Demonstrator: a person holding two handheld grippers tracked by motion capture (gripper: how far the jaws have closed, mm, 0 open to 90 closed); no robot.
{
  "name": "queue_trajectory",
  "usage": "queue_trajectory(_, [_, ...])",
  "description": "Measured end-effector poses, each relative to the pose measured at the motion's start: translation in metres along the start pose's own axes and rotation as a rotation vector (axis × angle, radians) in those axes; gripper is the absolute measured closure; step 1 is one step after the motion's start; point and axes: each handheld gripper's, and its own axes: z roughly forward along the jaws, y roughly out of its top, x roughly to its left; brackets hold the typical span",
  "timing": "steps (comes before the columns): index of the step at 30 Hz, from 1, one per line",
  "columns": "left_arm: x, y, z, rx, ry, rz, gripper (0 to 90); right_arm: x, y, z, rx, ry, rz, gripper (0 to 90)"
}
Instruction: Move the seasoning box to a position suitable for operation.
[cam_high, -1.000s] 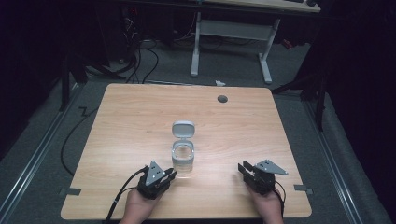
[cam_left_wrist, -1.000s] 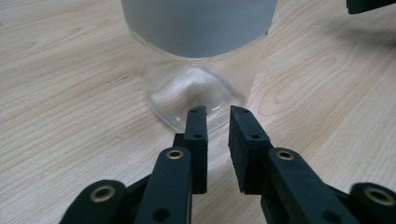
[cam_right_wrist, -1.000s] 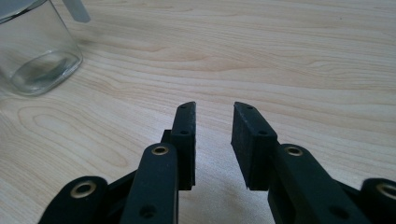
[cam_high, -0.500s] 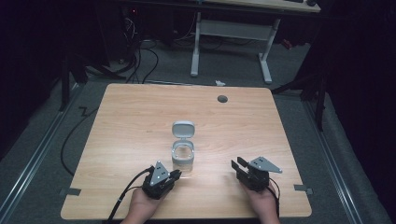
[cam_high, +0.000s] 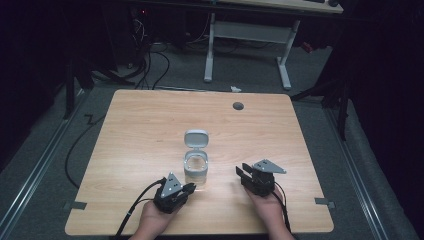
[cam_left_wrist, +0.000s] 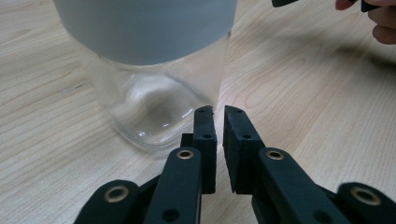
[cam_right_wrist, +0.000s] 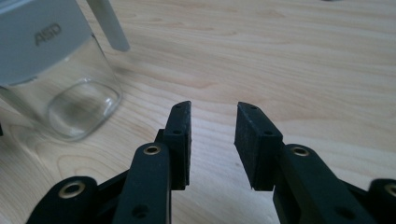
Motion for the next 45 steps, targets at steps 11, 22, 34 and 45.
queue_trajectory(11, [0.001,0.000,0.001,-0.010,0.006,0.007,84.0,0.014,0.029,0.011,-0.038,0.037,-0.040,69.4])
queue_trajectory(22, [0.003,0.003,0.001,-0.018,0.016,-0.018,84.4,0.018,0.047,0.031,-0.051,0.047,-0.052,79.0])
queue_trajectory(34, [0.005,0.004,0.002,-0.019,0.018,-0.031,87.7,0.030,0.075,0.056,-0.054,0.066,-0.087,89.9])
queue_trajectory(45, [0.007,0.006,0.006,-0.016,0.007,-0.044,90.0,0.038,0.094,0.067,-0.057,0.071,-0.118,89.8])
